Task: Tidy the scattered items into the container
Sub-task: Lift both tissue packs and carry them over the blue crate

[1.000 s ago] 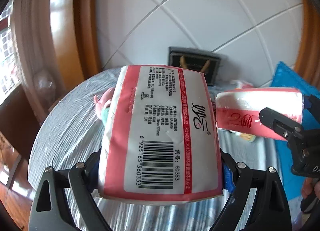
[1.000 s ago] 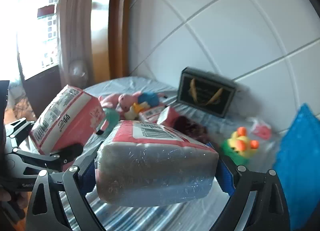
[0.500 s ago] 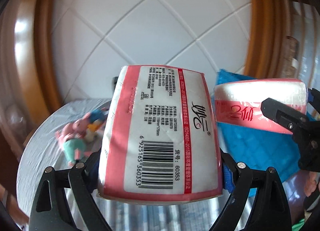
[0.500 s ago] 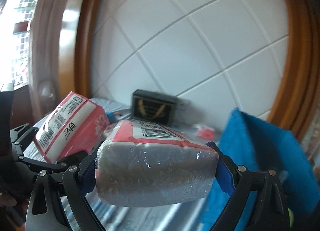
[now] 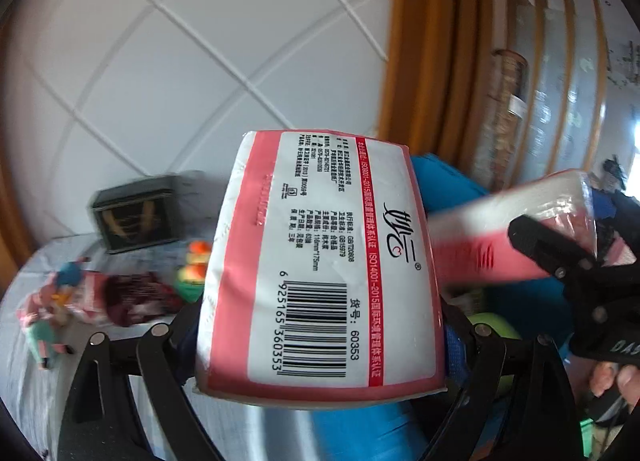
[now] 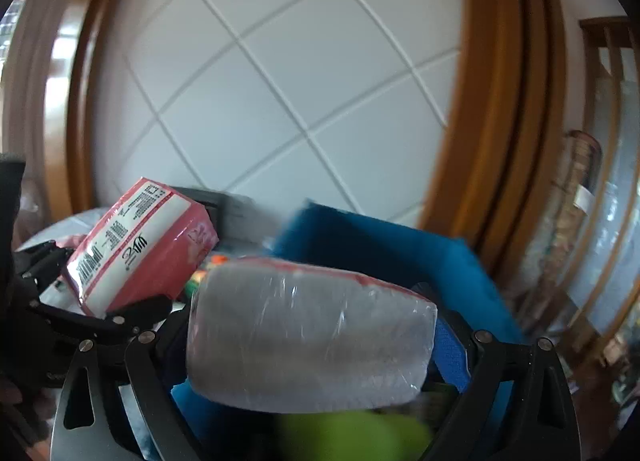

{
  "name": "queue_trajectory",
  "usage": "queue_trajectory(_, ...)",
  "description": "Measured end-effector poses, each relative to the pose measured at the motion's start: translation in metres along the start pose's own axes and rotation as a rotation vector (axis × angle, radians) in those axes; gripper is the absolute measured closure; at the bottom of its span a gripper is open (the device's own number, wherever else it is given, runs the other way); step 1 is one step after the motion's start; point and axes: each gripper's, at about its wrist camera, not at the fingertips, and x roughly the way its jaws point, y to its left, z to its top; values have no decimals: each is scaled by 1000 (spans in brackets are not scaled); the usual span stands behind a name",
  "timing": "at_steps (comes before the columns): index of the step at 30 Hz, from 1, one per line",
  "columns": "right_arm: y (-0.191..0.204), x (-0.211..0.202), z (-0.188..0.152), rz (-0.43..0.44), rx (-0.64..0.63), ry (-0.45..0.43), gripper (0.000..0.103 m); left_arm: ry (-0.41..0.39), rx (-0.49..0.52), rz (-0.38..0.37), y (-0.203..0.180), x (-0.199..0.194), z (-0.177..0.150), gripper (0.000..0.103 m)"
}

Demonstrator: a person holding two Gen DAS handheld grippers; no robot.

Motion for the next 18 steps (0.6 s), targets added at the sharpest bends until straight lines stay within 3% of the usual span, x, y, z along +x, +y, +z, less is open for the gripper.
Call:
queue_trajectory(5,-89,11,-20,-72,6,94,8,158,60,-34,-87,54,21,12)
queue_trajectory(10,-142,30,-46,-86,23,200,11,276,105,-46,-141,94,15,12)
queue_trajectory(18,-170,48,-81,-17,29,303,12,385,140,15,-167,122,6,12)
